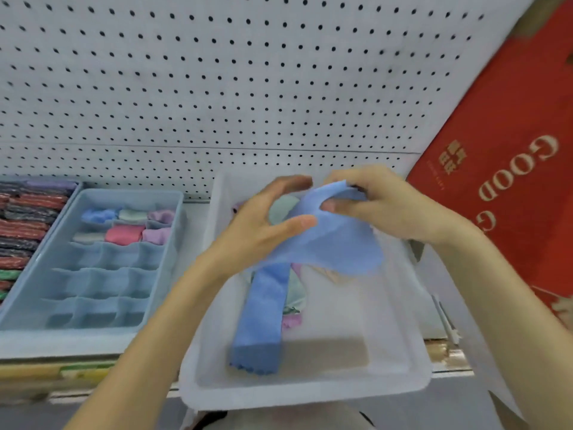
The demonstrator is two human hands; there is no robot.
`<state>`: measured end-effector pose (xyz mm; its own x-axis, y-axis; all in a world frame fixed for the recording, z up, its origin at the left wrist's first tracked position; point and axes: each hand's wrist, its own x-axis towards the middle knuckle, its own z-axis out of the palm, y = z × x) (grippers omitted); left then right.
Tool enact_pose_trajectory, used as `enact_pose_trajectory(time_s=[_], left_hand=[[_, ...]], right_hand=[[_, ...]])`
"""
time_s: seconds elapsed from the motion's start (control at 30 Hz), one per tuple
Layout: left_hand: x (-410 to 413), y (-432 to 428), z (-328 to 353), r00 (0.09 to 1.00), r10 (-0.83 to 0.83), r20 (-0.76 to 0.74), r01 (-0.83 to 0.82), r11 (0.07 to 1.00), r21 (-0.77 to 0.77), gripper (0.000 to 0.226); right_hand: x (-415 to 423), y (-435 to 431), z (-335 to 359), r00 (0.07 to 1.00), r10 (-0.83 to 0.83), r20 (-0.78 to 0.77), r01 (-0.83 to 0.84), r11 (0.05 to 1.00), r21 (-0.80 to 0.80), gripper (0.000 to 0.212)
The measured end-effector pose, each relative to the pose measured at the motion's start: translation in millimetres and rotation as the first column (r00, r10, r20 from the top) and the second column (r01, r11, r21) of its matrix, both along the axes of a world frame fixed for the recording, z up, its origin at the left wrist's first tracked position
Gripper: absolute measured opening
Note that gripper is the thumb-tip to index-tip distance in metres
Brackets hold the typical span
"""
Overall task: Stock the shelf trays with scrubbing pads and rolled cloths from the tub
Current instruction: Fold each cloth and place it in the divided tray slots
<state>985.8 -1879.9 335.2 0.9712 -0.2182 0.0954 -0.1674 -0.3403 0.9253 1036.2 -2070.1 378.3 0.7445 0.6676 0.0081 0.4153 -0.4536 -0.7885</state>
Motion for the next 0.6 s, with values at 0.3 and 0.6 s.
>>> enact_pose_trajectory(time_s=[0.3,0.6], left_hand=[[-18,-9,37,0.992,-0.046,-0.118,0.007,0.951,-0.31,0.015],[-19,-6,40,0.983,0.161,-0.085,-0.181,0.904,-0.387,0.018]], right_hand=[[-11,-5,35,0.986,-0.169,0.003,0.162,0.947,0.277,0.03],[-17,-6,13,0.967,-0.178,-0.182,0.23,0.917,0.325,0.034]])
